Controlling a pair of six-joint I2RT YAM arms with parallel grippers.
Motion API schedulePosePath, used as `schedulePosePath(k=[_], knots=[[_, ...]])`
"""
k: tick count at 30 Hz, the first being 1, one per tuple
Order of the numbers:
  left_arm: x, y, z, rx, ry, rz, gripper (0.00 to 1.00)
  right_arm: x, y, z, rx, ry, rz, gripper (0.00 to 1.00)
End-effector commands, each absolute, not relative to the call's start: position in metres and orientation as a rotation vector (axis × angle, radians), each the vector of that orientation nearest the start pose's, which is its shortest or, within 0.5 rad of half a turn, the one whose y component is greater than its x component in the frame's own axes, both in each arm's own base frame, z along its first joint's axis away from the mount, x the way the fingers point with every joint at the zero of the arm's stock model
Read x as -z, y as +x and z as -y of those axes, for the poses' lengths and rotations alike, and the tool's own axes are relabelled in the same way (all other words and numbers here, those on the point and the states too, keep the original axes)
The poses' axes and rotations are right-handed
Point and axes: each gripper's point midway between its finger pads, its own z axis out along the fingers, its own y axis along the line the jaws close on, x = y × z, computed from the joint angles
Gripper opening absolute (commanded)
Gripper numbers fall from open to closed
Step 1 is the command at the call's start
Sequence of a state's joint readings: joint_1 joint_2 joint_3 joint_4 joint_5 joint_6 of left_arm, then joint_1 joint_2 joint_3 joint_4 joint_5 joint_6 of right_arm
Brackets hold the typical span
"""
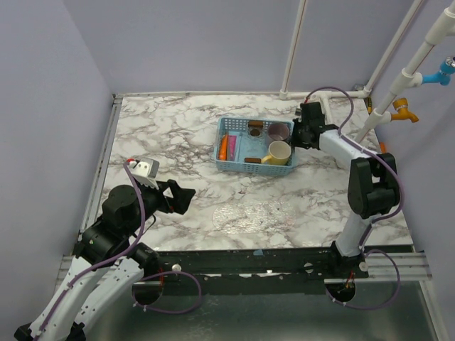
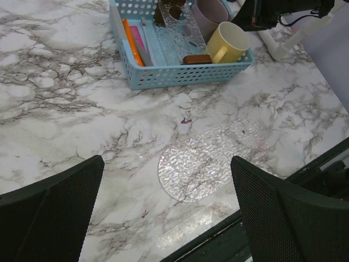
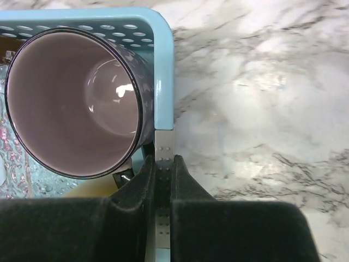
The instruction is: Prepare toiletry sets of a toothbrush and toothpaste on the tray
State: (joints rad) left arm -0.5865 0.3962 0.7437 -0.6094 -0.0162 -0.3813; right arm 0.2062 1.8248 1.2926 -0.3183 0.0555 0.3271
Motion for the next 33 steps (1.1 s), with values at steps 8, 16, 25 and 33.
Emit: schedulePosePath(k=[8, 16, 25, 33], knots=[[-0.252, 0.174, 0.129, 0.649, 0.178, -1.869, 0.99, -0.097, 0.434, -0.148, -0.347, -0.104, -2.422, 0.00], [-0.252, 0.174, 0.129, 0.650, 0.179, -1.869, 0.99, -0.102, 0.435, -0.145, -0.329, -0.044, -2.435, 0.09], [-0.253, 0.173, 0.129, 0.652, 0.180, -1.868, 0.99, -0.145, 0.446, -0.137, -0.283, 0.024, -2.356, 0.46], [-0.253, 0.173, 0.129, 0.653, 0.180, -1.866, 0.99, -0.172, 0.439, -0.139, -0.264, 0.035, -2.356, 0.51]])
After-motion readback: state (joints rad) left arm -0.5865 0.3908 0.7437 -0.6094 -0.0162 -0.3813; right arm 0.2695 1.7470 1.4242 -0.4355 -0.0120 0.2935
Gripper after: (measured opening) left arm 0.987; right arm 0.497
